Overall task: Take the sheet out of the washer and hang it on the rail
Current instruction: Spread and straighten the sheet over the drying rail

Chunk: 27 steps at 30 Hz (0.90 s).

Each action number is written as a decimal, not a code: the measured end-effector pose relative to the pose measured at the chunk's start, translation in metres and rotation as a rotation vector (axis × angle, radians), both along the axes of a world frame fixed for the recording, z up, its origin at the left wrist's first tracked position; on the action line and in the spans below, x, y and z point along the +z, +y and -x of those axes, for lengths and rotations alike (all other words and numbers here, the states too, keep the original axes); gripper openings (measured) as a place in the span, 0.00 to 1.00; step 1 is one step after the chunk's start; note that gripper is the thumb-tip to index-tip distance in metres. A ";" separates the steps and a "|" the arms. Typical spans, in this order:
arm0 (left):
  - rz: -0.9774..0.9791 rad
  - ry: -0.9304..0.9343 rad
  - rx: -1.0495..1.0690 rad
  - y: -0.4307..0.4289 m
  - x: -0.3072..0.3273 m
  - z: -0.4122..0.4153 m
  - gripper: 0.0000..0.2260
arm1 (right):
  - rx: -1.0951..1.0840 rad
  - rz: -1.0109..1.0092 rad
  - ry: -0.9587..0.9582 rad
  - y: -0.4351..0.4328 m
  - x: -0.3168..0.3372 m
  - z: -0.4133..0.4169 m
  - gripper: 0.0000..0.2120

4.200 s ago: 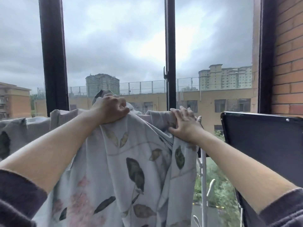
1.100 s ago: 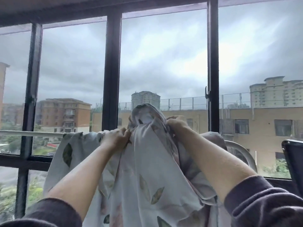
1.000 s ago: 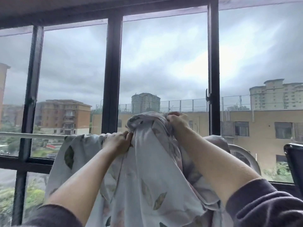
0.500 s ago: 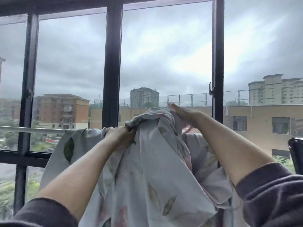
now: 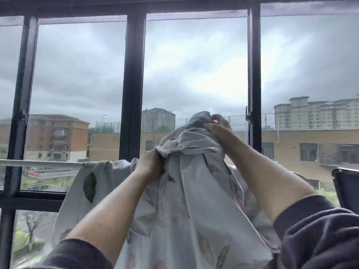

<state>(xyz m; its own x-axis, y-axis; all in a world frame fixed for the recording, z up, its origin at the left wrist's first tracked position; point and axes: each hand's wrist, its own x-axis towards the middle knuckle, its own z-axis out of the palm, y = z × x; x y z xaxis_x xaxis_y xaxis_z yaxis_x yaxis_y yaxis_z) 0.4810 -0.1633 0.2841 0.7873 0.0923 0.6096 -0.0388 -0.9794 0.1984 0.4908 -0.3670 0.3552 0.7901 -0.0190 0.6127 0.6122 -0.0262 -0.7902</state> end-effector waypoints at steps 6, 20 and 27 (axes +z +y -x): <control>0.092 -0.074 -0.024 0.049 -0.008 -0.023 0.11 | 0.271 0.209 0.084 -0.005 -0.012 0.009 0.22; -0.029 0.032 -0.125 0.087 -0.009 -0.027 0.20 | -0.328 0.383 0.087 0.023 -0.039 0.036 0.11; 0.078 -0.008 -0.066 0.087 -0.008 -0.024 0.17 | 0.094 -0.117 0.185 0.035 -0.072 0.062 0.14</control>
